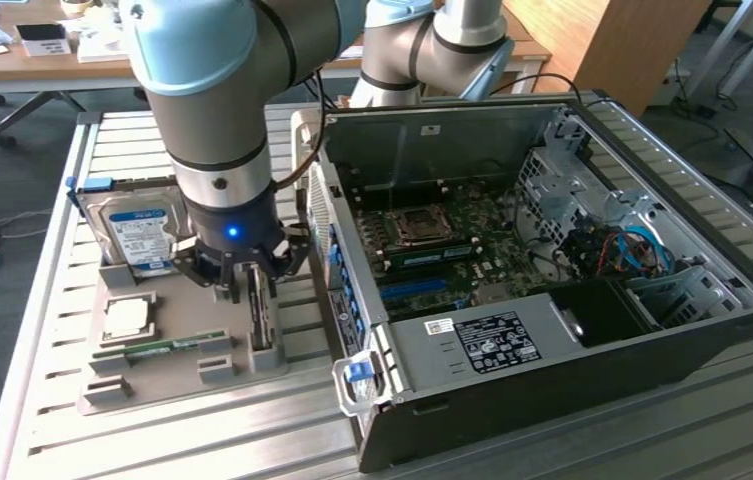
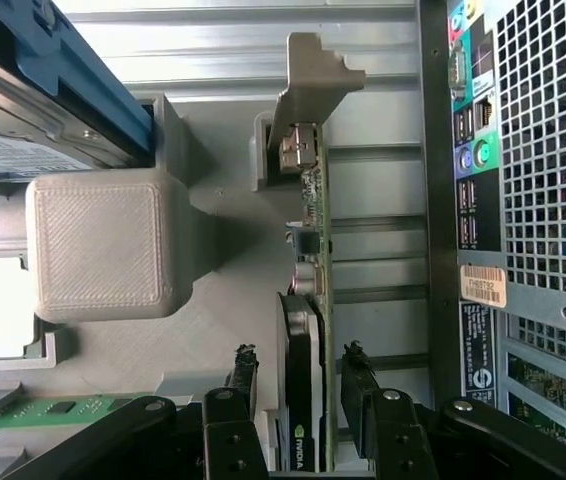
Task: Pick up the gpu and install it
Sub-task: 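Pick up the gpu and move the gpu toward the slot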
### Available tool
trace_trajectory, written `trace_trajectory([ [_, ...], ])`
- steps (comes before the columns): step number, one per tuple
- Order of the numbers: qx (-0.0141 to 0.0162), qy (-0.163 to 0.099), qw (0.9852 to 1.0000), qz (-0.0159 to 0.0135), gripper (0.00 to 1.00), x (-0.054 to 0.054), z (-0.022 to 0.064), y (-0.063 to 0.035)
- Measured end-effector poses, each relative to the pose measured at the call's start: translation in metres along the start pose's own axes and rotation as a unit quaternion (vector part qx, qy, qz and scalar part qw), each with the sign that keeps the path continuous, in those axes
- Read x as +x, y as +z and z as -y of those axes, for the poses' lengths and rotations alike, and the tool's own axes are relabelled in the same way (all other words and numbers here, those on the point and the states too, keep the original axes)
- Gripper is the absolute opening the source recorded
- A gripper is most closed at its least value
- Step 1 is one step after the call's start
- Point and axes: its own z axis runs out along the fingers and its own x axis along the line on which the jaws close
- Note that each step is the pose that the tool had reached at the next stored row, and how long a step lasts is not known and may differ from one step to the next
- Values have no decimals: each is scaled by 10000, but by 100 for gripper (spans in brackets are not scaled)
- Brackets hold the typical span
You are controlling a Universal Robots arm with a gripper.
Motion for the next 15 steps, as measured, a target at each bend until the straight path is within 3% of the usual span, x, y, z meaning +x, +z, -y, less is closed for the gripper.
trace_trajectory([
  [15, 0, 0, 10000, -11, 47, -29, 1, 40],
])
